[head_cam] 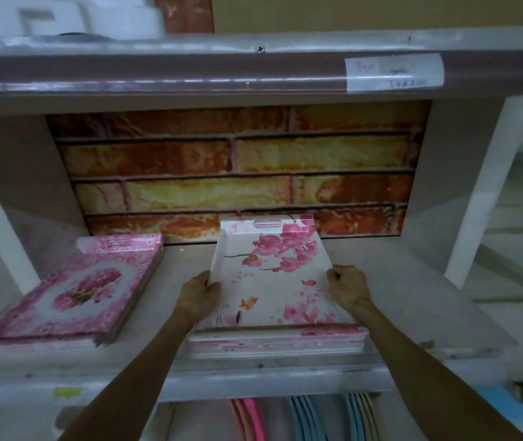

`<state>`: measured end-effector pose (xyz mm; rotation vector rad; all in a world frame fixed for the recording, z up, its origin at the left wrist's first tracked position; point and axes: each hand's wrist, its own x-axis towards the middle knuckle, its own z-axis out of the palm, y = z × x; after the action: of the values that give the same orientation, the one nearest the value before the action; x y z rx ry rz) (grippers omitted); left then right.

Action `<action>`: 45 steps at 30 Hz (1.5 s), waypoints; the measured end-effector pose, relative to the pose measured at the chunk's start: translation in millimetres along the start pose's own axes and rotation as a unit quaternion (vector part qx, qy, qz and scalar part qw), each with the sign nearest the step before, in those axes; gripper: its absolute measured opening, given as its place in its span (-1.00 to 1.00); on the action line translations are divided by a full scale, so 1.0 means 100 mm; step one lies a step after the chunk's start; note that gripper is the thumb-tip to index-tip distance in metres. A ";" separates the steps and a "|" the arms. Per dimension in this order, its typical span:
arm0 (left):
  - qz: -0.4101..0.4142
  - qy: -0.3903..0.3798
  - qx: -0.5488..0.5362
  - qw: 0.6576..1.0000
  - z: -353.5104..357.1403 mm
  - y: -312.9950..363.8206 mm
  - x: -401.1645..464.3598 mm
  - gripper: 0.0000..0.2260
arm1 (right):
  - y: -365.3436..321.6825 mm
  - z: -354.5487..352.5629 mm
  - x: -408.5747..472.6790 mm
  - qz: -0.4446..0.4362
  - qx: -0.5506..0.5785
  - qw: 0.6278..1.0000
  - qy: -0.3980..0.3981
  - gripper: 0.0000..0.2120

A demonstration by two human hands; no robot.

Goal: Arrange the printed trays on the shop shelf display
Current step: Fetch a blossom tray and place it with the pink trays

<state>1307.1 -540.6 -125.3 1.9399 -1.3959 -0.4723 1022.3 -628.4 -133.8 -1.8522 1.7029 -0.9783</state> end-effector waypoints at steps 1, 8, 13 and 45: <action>0.003 -0.001 -0.002 1.000 0.01 -0.03 0.01 -0.67 | 0.01 0.02 0.00 -0.004 -0.004 1.000 0.002 -0.69; 0.025 0.010 0.009 1.000 0.07 -0.13 0.07 -0.67 | 0.00 0.05 0.01 -0.021 -0.051 0.998 -0.008 -0.72; 0.041 -0.002 0.020 0.999 0.02 -0.13 0.09 -0.66 | 0.00 0.06 0.02 -0.003 -0.054 0.998 -0.028 -0.66; 0.324 0.071 0.239 0.912 -1.69 -1.56 -0.66 -0.71 | -2.27 0.96 -0.75 -0.251 0.216 0.942 -0.052 -0.86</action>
<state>1498.1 -396.7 -125.8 1.6558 -2.0647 0.3511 1246.3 -535.3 -46.2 -2.0125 0.8634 -1.2944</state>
